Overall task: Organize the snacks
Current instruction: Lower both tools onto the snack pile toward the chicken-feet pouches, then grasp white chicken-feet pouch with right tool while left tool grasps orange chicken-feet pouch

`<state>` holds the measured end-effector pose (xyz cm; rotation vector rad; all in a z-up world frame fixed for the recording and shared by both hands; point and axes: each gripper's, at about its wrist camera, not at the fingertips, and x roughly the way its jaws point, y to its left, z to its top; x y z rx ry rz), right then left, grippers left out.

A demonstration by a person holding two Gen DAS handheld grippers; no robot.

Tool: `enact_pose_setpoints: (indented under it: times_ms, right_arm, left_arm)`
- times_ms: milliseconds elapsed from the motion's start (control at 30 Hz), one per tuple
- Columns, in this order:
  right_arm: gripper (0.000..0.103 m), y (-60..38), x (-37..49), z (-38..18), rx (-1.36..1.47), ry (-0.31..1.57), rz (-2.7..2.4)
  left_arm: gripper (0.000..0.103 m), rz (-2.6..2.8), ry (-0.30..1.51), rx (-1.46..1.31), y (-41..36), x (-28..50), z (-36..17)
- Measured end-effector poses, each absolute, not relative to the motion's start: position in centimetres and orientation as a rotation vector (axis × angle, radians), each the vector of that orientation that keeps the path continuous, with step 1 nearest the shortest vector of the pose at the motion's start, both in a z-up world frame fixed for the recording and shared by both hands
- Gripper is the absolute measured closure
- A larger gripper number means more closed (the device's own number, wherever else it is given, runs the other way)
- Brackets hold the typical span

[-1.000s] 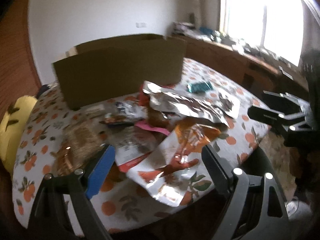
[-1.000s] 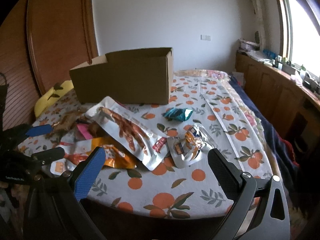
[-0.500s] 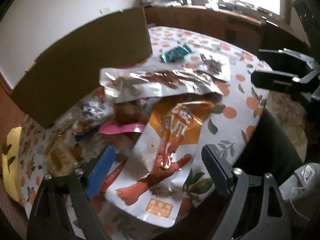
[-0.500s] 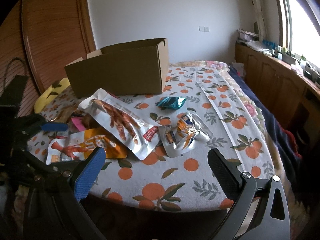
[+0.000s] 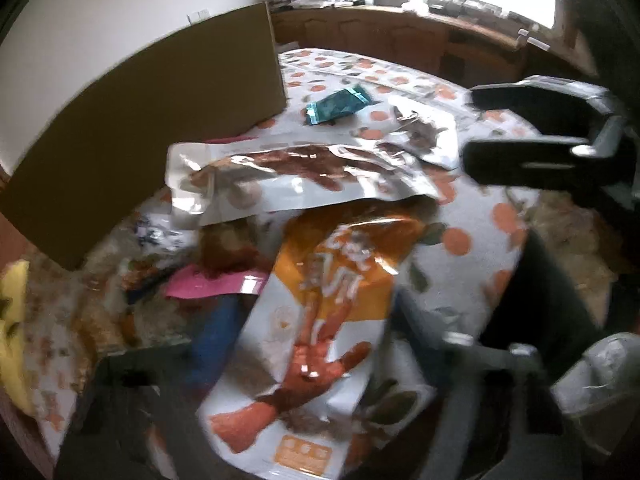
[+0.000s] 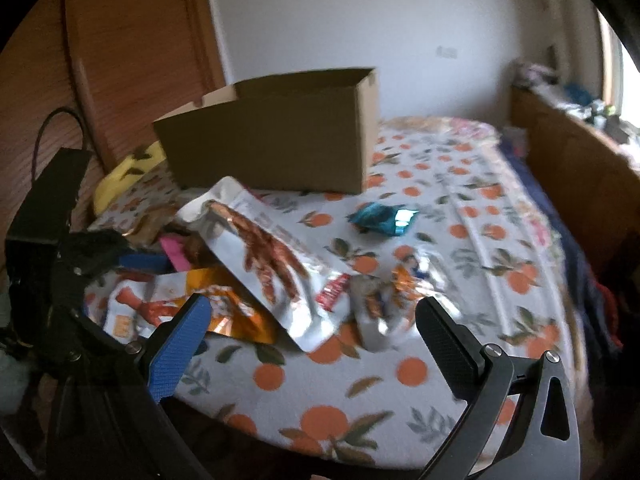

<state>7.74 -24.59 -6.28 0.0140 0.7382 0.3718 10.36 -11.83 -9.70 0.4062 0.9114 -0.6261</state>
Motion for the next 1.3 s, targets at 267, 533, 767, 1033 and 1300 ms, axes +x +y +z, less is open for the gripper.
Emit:
enact_pose_setpoints:
  times_ms: [267, 533, 767, 1033, 1300]
  right_arm:
    - [0.001, -22.2, 12.9, -7.8, -0.058, 0.846, 0.552]
    - [0.005, -19.7, 16.4, -9.4, -0.133, 0.932, 0.650]
    - [0.005, -18.2, 19.1, -10.2, -0.134, 1.000, 0.750]
    - [0.026, -15.9, 19.6, -9.9, -0.249, 1.018, 0.757]
    - [0.039, -16.0, 19.0, -9.5, -0.240, 1.003, 0.720]
  left_arm:
    - [0.046, -0.667, 0.949, 0.299, -9.8, 11.2, -9.2]
    - [0.048, -0.701, 0.946, 0.239, -8.0, 11.5, -9.1]
    - [0.050, -0.724, 0.932, 0.205, -6.9, 11.5, -8.9]
    - [0.044, -0.715, 0.942, 0.248, -8.2, 12.1, -9.3]
    - [0.047, -0.698, 0.943, 0.277, -8.8, 11.8, -9.1]
